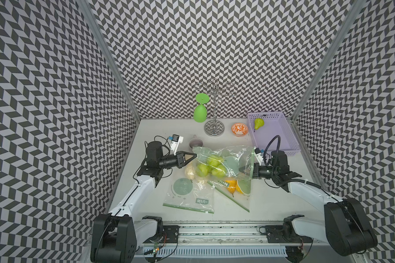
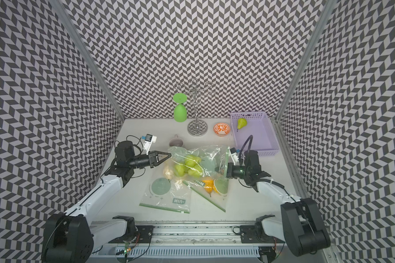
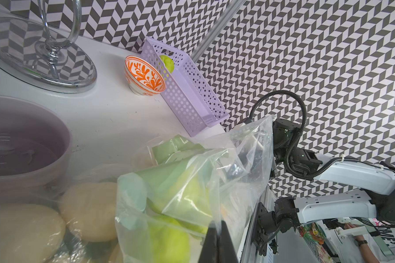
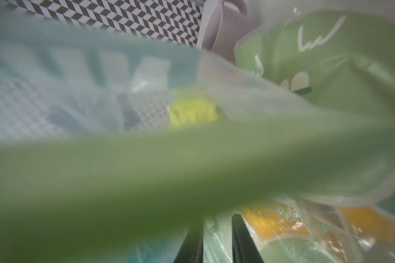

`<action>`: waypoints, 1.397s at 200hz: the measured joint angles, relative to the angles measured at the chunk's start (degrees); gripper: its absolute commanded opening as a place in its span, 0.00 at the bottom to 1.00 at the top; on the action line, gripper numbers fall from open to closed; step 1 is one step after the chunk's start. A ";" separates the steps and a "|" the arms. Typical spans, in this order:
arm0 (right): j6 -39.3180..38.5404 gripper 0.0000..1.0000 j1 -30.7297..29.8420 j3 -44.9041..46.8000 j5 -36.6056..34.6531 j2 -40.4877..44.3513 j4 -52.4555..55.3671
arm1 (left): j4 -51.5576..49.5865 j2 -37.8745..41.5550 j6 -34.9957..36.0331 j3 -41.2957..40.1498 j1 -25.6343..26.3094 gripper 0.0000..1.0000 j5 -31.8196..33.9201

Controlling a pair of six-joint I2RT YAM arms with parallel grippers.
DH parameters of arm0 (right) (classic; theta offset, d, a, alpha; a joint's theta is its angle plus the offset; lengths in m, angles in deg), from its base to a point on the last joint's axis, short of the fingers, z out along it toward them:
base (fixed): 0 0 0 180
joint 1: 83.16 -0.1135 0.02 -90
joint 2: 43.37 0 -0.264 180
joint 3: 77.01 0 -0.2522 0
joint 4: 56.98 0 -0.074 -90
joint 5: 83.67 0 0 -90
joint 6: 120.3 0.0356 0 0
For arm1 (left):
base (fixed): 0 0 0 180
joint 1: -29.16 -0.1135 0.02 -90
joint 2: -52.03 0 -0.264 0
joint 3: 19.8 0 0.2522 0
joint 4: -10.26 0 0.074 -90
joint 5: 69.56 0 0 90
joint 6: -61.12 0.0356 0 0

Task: Open the zip-top bag and take out the pear
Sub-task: Pick up the pear from the zipper food storage bag.

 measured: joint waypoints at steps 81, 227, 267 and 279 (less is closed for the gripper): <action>0.83 0.47 -6.34 0.13 -0.72 -5.11 -6.12 | -0.50 3.17 -1.92 -1.88 0.74 0.75 2.56; -0.24 0.59 -6.34 1.42 0.42 -5.84 -7.13 | -3.19 -4.90 1.53 -4.72 10.43 0.00 11.65; -0.79 0.82 -5.66 3.67 0.96 -5.27 -8.33 | -5.75 -2.23 1.62 -0.57 14.03 0.00 12.76; -0.63 0.86 -5.31 4.55 1.53 -4.44 -8.96 | -5.99 -0.22 0.39 0.61 15.17 0.00 12.74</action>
